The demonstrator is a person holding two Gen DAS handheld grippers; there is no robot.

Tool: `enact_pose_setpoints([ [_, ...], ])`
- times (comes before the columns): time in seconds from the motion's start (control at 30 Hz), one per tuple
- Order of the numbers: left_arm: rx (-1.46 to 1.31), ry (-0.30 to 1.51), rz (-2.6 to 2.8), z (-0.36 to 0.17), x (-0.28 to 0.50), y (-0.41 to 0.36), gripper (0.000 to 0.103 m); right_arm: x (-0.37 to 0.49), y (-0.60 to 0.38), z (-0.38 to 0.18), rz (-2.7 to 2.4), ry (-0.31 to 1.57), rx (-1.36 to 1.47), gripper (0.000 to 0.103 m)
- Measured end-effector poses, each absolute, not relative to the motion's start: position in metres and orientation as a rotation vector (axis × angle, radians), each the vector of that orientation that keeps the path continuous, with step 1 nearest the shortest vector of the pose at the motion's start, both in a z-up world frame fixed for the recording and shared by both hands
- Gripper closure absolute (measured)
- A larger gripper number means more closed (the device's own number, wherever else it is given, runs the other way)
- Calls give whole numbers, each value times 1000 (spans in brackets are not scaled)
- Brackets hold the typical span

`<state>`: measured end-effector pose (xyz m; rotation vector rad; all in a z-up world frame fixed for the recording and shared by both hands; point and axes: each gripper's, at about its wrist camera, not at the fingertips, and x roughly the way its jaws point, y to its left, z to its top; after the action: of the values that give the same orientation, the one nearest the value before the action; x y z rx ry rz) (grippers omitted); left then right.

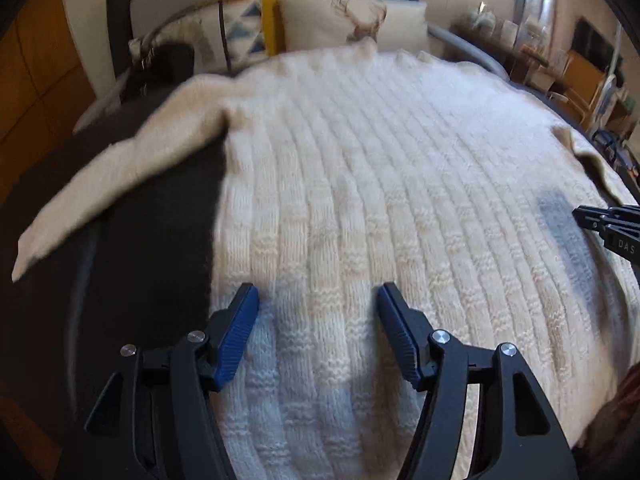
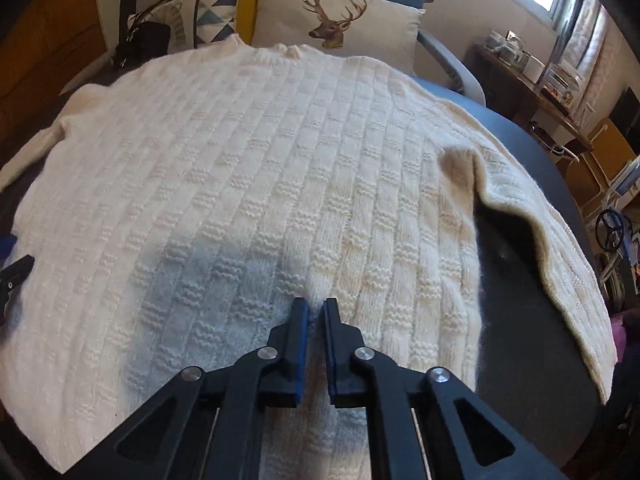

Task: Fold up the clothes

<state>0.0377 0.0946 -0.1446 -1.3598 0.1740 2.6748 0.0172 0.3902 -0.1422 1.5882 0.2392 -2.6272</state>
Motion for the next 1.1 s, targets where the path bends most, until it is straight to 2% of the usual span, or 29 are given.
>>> enact_pose_setpoints([
  [0.03,-1357,143,2659,-139,36,94,46,14,391,-132,-2632,228,1555,100],
  [0.07,-1317,92,2661,-126,31,92,49,11,392,-122,-2637,217,1521,100],
  [0.13,-1210,-15,2677,-96,21,88,49,5,395,-101,-2653,177,1445,102],
  [0.17,-1156,-70,2679,-81,15,87,47,0,400,-86,-2684,97,1377,100],
  [0.23,-1086,-133,2696,-64,3,87,15,-15,407,-63,-2710,-32,1271,64],
  [0.33,-1127,-82,2741,-72,-23,99,12,-44,402,-68,-2713,-11,1327,62],
  [0.43,-1339,-6,2703,-114,-40,105,13,-72,395,-112,-2605,22,1542,62],
  [0.47,-1395,33,2689,-129,-43,107,16,-75,392,-128,-2576,52,1591,64],
  [0.5,-1450,80,2686,-144,-43,109,30,-74,389,-143,-2569,108,1621,81],
  [0.53,-1488,123,2683,-156,-41,109,40,-72,385,-154,-2573,158,1627,84],
  [0.6,-1405,153,2705,-157,-30,110,43,-68,381,-152,-2602,196,1572,97],
  [0.63,-1390,144,2690,-154,-27,109,61,-68,379,-150,-2605,208,1563,99],
  [0.67,-1375,135,2676,-151,-24,109,72,-68,377,-144,-2613,224,1543,99],
  [0.7,-1350,105,2679,-143,-23,104,79,-69,375,-137,-2625,239,1515,100],
  [0.77,-1293,27,2701,-125,-22,91,79,-68,369,-117,-2644,229,1423,102],
  [0.8,-1263,-11,2710,-116,-22,84,76,-69,365,-106,-2625,180,1374,102],
  [0.83,-1236,-39,2729,-108,-22,74,65,-71,361,-96,-2607,136,1328,101],
  [0.87,-1209,-62,2751,-100,-22,62,59,-72,354,-90,-2595,100,1294,98],
  [0.9,-1194,-73,2780,-93,-24,49,45,-74,347,-86,-2577,73,1269,84],
  [0.93,-1207,-67,2814,-92,-27,34,37,-78,339,-88,-2543,66,1271,73],
  [1.1,-1339,-2,2984,-103,-48,-53,34,-96,296,-137,-2482,218,1436,73],
])
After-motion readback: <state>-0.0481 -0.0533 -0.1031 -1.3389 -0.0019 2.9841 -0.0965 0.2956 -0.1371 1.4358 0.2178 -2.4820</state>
